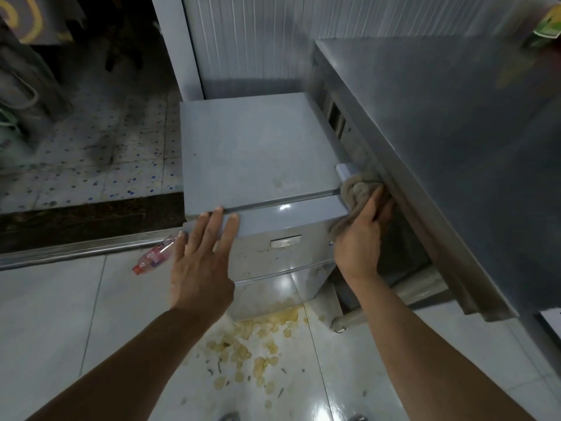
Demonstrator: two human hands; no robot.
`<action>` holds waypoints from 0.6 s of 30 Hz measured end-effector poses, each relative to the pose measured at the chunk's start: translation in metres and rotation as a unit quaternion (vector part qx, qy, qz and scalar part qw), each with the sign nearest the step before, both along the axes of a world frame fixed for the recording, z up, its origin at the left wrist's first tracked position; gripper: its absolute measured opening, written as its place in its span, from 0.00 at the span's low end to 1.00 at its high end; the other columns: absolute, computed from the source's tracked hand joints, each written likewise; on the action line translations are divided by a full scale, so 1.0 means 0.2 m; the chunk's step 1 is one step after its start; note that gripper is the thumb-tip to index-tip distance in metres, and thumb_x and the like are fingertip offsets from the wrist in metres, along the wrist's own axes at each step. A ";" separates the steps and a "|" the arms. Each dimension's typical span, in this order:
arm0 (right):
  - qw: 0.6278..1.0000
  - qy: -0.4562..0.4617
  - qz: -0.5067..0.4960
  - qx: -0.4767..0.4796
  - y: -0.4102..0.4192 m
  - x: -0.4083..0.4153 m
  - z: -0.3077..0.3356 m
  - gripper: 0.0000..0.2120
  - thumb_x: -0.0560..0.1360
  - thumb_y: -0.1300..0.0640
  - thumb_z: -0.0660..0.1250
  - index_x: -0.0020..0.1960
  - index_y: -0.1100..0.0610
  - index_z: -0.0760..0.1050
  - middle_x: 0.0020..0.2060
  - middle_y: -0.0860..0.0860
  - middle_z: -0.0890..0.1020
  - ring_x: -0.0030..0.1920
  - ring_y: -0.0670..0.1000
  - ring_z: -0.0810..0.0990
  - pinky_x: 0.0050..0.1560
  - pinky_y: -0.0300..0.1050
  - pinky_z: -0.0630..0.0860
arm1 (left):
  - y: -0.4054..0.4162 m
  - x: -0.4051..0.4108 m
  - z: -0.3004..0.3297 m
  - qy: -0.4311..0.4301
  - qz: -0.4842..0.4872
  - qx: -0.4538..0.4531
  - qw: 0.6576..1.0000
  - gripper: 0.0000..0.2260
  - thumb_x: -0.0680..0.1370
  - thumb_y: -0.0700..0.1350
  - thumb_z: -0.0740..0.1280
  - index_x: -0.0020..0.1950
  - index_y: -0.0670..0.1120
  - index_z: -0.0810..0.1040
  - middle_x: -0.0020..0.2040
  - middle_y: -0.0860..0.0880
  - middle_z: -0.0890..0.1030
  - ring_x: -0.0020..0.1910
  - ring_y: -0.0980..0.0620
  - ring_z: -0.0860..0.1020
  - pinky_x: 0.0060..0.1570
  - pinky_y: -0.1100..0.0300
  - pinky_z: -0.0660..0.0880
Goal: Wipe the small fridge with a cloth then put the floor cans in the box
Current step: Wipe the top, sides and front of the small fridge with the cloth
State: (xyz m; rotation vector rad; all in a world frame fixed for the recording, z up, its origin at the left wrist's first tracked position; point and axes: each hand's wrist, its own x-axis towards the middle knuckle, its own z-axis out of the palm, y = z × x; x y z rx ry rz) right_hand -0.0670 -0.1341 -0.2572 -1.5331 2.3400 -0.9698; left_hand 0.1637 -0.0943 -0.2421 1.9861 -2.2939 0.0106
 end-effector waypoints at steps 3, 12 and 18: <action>0.997 -0.041 -0.049 -0.033 -0.03 0.04 0.00 0.40 0.74 0.62 0.65 0.77 0.59 0.43 0.75 0.64 0.49 0.74 0.63 0.56 0.70 0.59 0.65 | -0.01 0.01 -0.03 -0.008 -0.007 -0.014 1.000 0.47 0.68 0.41 0.69 0.76 0.53 0.39 0.78 0.50 0.43 0.76 0.49 0.41 0.72 0.49 0.40; 1.000 -0.022 -0.006 0.000 0.09 0.22 -0.16 0.35 0.79 0.59 0.56 0.76 0.63 0.37 0.76 0.60 0.47 0.75 0.60 0.53 0.75 0.48 0.52 | -0.01 0.03 -0.07 -0.019 -0.018 -0.044 0.999 0.47 0.67 0.42 0.69 0.76 0.52 0.41 0.78 0.49 0.47 0.76 0.47 0.46 0.72 0.47 0.42; 0.994 -0.028 -0.016 -0.105 0.06 0.21 -0.21 0.38 0.76 0.58 0.61 0.75 0.67 0.39 0.75 0.65 0.46 0.76 0.60 0.50 0.75 0.52 0.53 | -0.04 0.00 -0.12 0.017 -0.017 -0.128 0.991 0.42 0.61 0.43 0.73 0.73 0.47 0.62 0.73 0.45 0.65 0.72 0.43 0.62 0.70 0.41 0.53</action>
